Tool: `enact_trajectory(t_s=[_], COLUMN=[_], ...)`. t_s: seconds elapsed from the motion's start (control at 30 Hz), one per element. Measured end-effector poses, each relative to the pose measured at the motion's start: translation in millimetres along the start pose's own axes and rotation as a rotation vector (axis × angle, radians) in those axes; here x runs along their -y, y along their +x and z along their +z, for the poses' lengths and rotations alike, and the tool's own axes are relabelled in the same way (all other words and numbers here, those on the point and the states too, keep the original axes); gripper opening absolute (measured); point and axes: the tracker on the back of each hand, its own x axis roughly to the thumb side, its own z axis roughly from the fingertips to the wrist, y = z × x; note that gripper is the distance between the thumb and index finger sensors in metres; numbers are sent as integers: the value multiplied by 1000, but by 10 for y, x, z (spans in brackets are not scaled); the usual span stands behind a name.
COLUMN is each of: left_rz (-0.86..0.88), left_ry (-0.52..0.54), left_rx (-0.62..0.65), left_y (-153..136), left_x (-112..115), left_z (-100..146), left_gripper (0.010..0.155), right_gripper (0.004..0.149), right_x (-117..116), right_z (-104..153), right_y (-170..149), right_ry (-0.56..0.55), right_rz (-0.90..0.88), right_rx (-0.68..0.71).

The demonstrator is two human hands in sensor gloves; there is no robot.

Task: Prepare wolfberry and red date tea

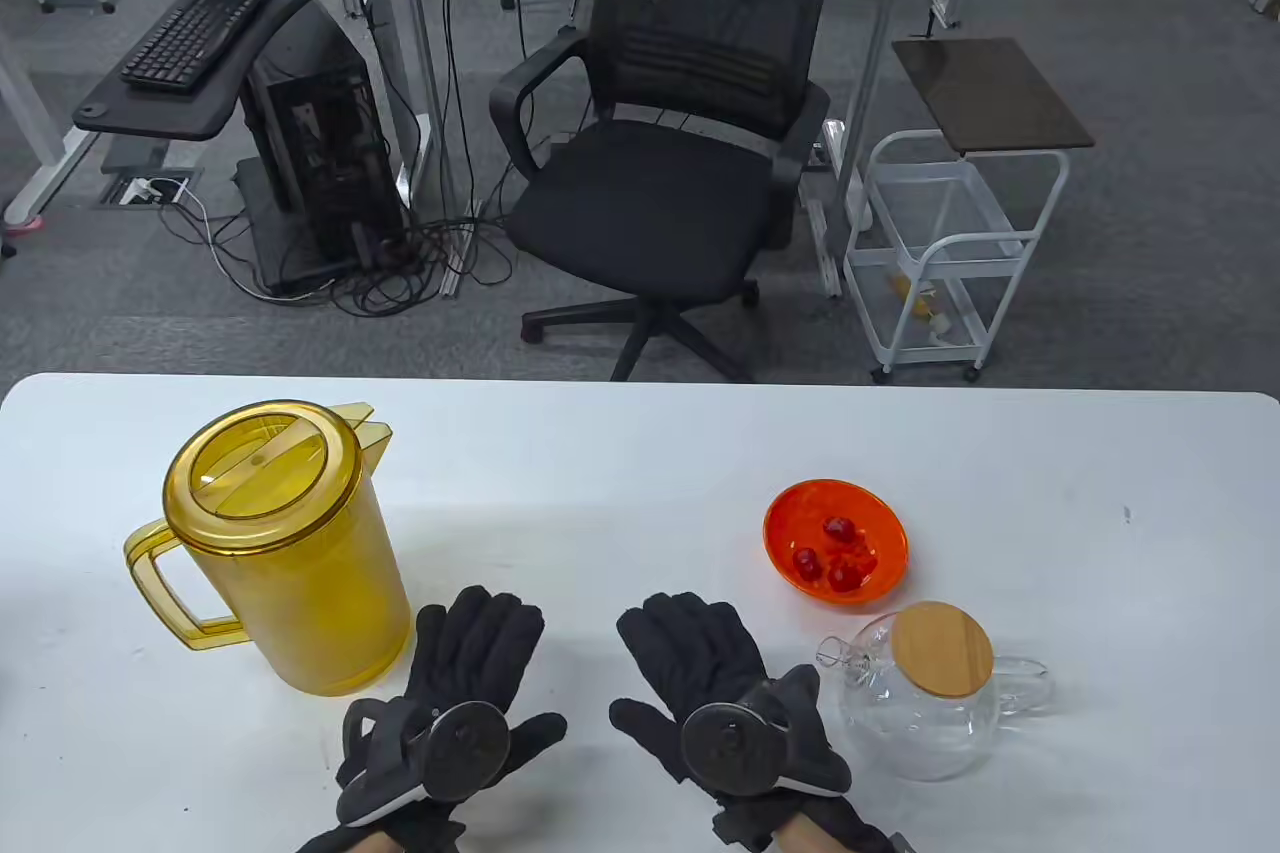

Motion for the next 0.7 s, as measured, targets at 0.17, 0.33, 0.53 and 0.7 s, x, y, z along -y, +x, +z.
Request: enact_trajectory(t_s=[0.17,0.33,0.53,0.7], left_rz=[-1,1,4,3], left_ry=[9,14,12,12], left_rx=[1,2,4,5], left_y=[-2,-4,-2,-1], left_x=[-1,-4,-2,-4], left_z=[4,3,2,3], left_gripper=[93,93,93,92], right_gripper=[72,72,72,72], right_x=[-13,-16,-18,-17], right_z=[-1,3,5,5], right_y=[8,11,10,8], right_ry=[-6,-9,-14,-22], right_rz=[1,-3,-6,-12], right_rx=[12,14,13,14])
